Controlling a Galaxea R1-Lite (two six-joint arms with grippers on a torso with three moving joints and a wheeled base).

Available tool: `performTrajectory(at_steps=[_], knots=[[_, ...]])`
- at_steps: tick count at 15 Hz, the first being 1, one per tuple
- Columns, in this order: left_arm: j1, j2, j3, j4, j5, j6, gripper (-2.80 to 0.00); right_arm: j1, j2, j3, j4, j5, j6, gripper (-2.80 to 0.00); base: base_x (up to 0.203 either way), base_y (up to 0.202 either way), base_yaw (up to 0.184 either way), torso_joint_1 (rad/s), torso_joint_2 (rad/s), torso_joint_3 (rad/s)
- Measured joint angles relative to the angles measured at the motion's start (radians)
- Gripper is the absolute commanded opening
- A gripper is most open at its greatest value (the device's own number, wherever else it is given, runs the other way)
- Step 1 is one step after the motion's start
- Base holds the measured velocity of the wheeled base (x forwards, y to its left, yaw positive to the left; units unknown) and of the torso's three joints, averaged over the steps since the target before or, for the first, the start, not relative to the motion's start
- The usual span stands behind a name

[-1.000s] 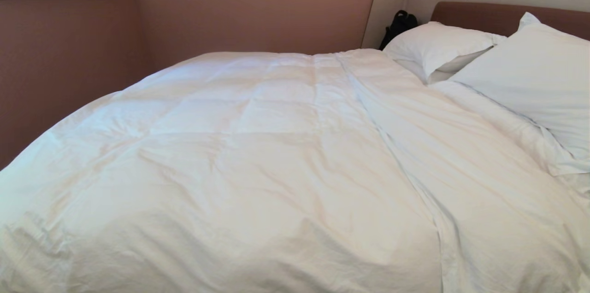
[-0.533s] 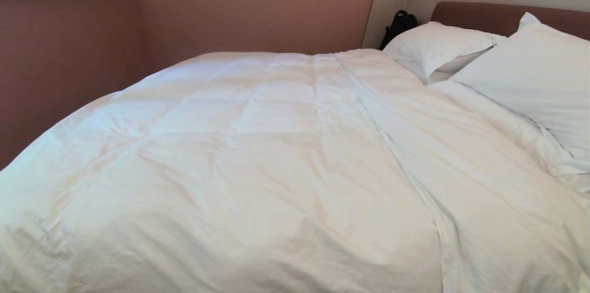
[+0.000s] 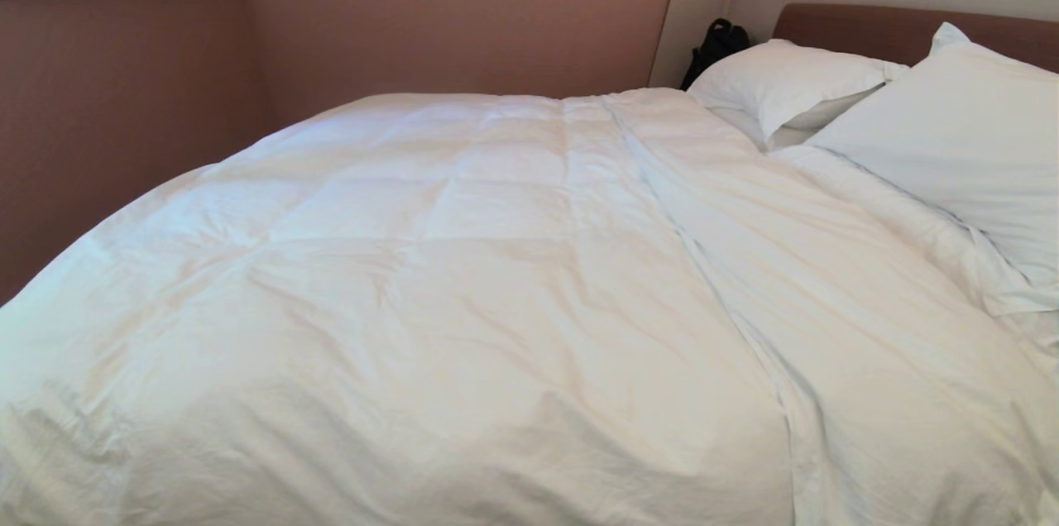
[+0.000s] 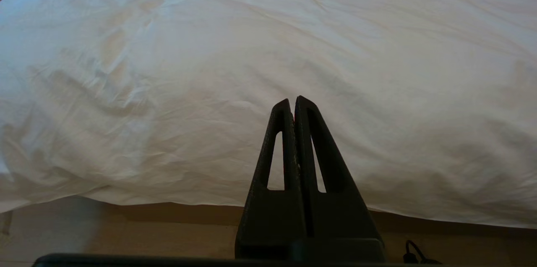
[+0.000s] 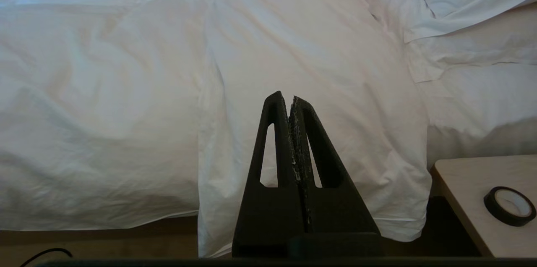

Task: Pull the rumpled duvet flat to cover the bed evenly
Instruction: Flatten the corners of the folded blanket

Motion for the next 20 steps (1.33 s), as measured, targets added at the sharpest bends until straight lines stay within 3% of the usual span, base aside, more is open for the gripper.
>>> performTrajectory(at_steps=[5, 10, 20], knots=[[0.0, 0.0, 0.0, 0.0, 0.0, 0.0, -2.8, 0.0, 0.0, 0.063, -0.13, -0.001, -0.057, -2.8, 0.0, 0.0, 0.0, 0.0, 0.0, 0.0], [0.0, 0.0, 0.0, 0.0, 0.0, 0.0, -2.8, 0.0, 0.0, 0.084, -0.192, 0.0, -0.057, -2.8, 0.0, 0.0, 0.0, 0.0, 0.0, 0.0], [0.0, 0.0, 0.0, 0.0, 0.0, 0.0, -2.8, 0.0, 0.0, 0.262, -0.35, -0.009, -0.094, -2.8, 0.0, 0.0, 0.0, 0.0, 0.0, 0.0]])
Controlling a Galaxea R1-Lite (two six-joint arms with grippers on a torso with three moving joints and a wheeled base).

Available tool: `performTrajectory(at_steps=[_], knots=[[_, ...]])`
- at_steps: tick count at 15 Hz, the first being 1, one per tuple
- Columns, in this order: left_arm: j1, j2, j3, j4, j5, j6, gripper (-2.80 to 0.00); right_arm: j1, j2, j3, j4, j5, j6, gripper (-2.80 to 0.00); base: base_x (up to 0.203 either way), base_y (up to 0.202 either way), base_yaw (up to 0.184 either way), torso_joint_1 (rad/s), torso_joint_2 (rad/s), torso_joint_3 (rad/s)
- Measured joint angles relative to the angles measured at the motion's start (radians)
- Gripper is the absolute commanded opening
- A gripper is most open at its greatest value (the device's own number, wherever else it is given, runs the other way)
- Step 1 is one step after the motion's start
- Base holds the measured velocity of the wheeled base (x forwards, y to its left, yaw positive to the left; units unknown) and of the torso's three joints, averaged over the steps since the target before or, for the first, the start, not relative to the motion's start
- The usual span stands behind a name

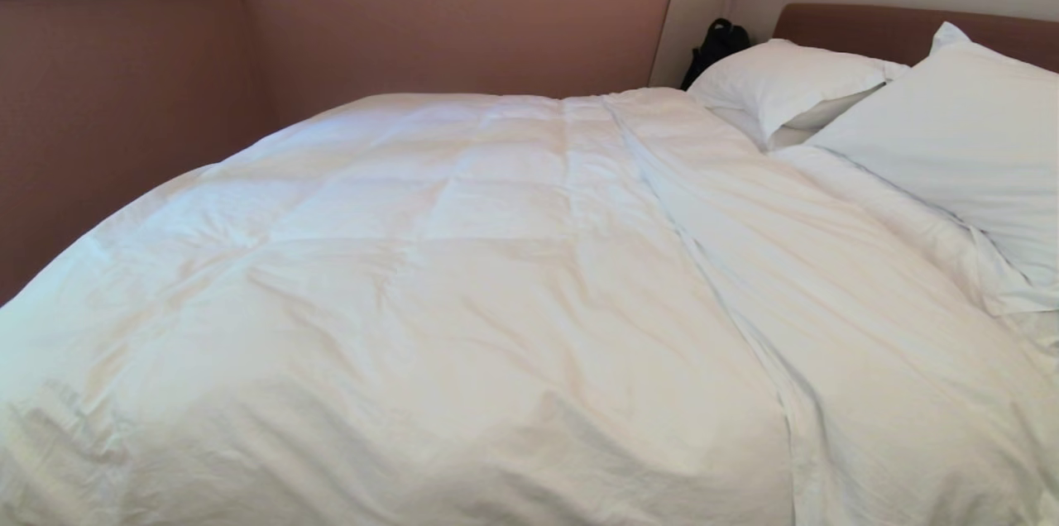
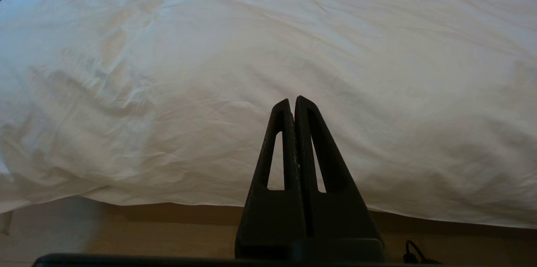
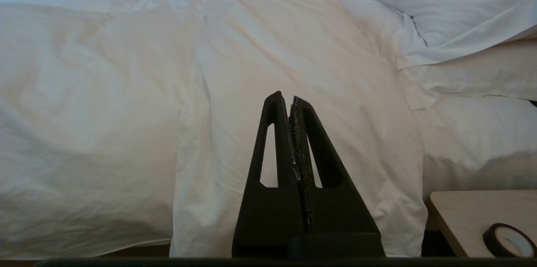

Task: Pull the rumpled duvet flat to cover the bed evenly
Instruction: Flatten the corners of the folded blanket

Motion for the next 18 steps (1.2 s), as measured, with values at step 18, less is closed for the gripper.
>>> performTrajectory(at_steps=[18], knots=[[0.0, 0.0, 0.0, 0.001, 0.0, 0.0, -2.8, 0.0, 0.0, 0.116, -0.047, 0.031, -0.002, -2.8, 0.0, 0.0, 0.0, 0.0, 0.0, 0.0]])
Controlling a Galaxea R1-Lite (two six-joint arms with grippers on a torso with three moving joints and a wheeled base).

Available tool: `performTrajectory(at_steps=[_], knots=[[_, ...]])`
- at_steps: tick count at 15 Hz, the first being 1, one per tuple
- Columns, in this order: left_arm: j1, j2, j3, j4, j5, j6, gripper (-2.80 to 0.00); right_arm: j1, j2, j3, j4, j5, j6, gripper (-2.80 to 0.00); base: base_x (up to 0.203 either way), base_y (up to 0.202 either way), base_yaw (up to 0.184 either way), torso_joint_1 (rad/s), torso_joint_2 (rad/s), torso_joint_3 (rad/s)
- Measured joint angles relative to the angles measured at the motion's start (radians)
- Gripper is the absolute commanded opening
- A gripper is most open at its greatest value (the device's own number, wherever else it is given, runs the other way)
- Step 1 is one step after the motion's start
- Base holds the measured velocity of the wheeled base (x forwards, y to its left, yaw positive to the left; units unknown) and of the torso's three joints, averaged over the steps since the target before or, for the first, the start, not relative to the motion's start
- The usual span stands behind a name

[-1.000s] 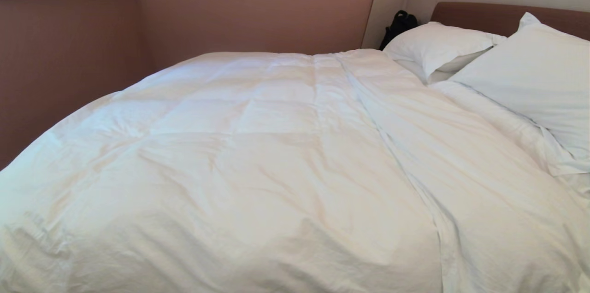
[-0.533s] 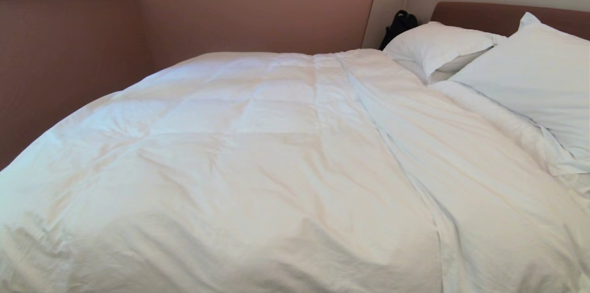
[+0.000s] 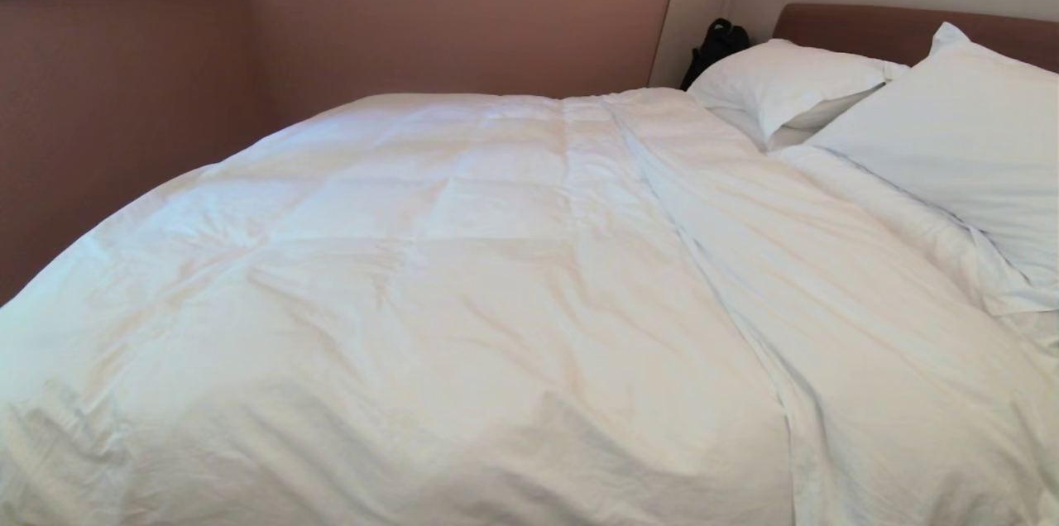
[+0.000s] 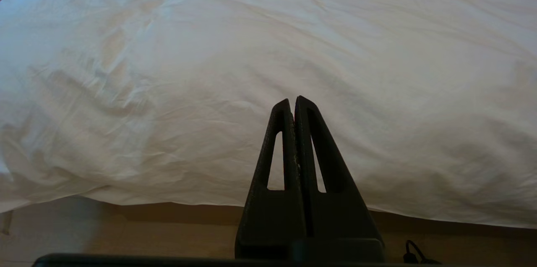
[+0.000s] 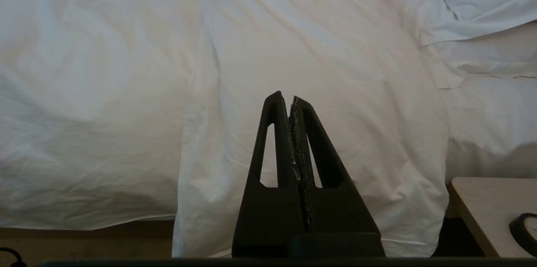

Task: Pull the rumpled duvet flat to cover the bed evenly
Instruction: Flatten the corners of the folded blanket

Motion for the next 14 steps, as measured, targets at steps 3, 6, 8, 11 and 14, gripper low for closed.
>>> performTrajectory(at_steps=[3, 6, 8, 11, 14], knots=[[0.0, 0.0, 0.0, -0.001, 0.0, 0.0, -2.8, 0.0, 0.0, 0.006, 0.002, 0.036, 0.0, -2.8, 0.0, 0.0, 0.0, 0.0, 0.0, 0.0], [0.0, 0.0, 0.0, 0.0, -0.001, 0.0, -2.8, 0.0, 0.0, 0.012, 0.002, 0.072, -0.006, -2.8, 0.0, 0.0, 0.0, 0.0, 0.0, 0.0], [0.0, 0.0, 0.0, 0.0, -0.001, 0.0, -2.8, 0.0, 0.0, 0.013, 0.002, 0.086, -0.011, -2.8, 0.0, 0.0, 0.0, 0.0, 0.0, 0.0], [0.0, 0.0, 0.0, -0.001, 0.0, 0.0, -2.8, 0.0, 0.0, 0.015, 0.0, 0.088, -0.006, -2.8, 0.0, 0.0, 0.0, 0.0, 0.0, 0.0], [0.0, 0.0, 0.0, -0.001, -0.001, 0.0, -2.8, 0.0, 0.0, 0.021, 0.001, 0.089, 0.006, -2.8, 0.0, 0.0, 0.0, 0.0, 0.0, 0.0]])
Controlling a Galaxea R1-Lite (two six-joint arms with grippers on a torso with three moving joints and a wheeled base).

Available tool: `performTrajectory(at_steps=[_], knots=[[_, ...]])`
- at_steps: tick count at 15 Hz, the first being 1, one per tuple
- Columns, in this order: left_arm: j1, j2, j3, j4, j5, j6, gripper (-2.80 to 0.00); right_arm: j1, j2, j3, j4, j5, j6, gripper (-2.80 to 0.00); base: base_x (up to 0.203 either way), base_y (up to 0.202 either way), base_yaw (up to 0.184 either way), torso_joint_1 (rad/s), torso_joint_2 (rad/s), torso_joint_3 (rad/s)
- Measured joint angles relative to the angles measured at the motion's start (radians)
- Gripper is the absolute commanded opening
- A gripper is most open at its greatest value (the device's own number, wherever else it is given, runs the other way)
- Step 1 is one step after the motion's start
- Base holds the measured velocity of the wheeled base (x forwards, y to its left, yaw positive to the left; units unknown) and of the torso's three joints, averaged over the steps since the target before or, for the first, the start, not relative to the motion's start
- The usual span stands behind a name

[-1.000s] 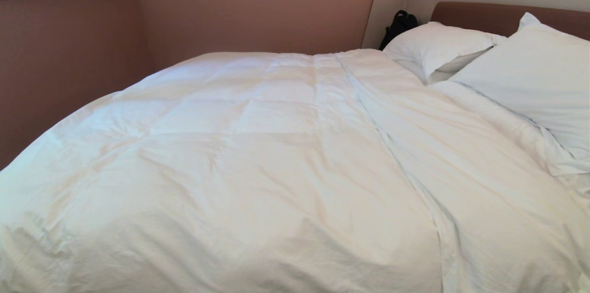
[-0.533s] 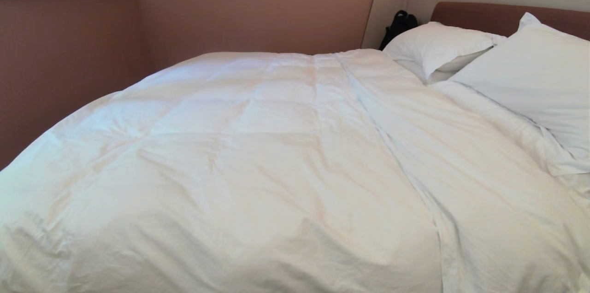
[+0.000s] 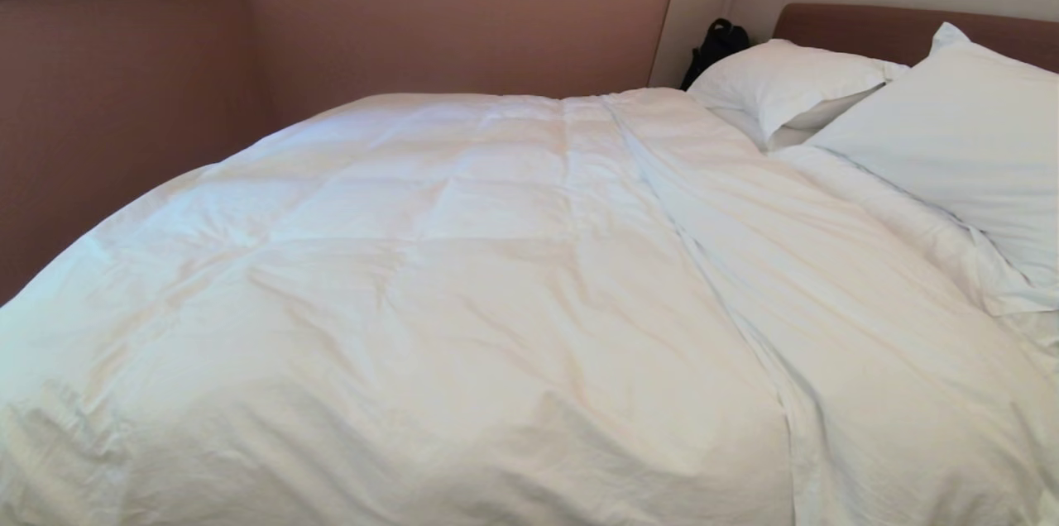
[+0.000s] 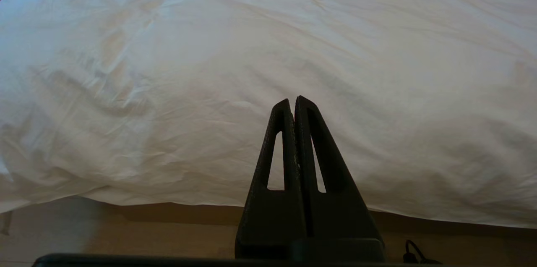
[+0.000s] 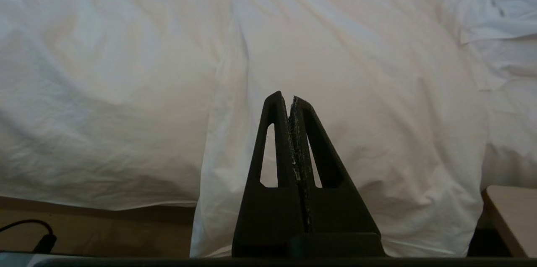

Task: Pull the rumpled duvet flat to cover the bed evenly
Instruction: Flatten the corners of the folded blanket

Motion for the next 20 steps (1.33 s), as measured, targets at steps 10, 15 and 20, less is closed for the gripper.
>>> performTrajectory(at_steps=[10, 15, 20], knots=[[0.0, 0.0, 0.0, 0.0, 0.001, 0.0, -2.8, 0.0, 0.0, 0.014, 0.011, -0.006, 0.067, -2.8, 0.0, 0.0, 0.0, 0.0, 0.0, 0.0], [0.0, 0.0, 0.0, 0.001, 0.001, 0.0, -2.8, 0.0, 0.0, 0.014, 0.01, -0.007, 0.067, -2.8, 0.0, 0.0, 0.0, 0.0, 0.0, 0.0], [0.0, 0.0, 0.0, 0.0, 0.0, 0.0, -2.8, 0.0, 0.0, 0.014, 0.01, -0.006, 0.067, -2.8, 0.0, 0.0, 0.0, 0.0, 0.0, 0.0]])
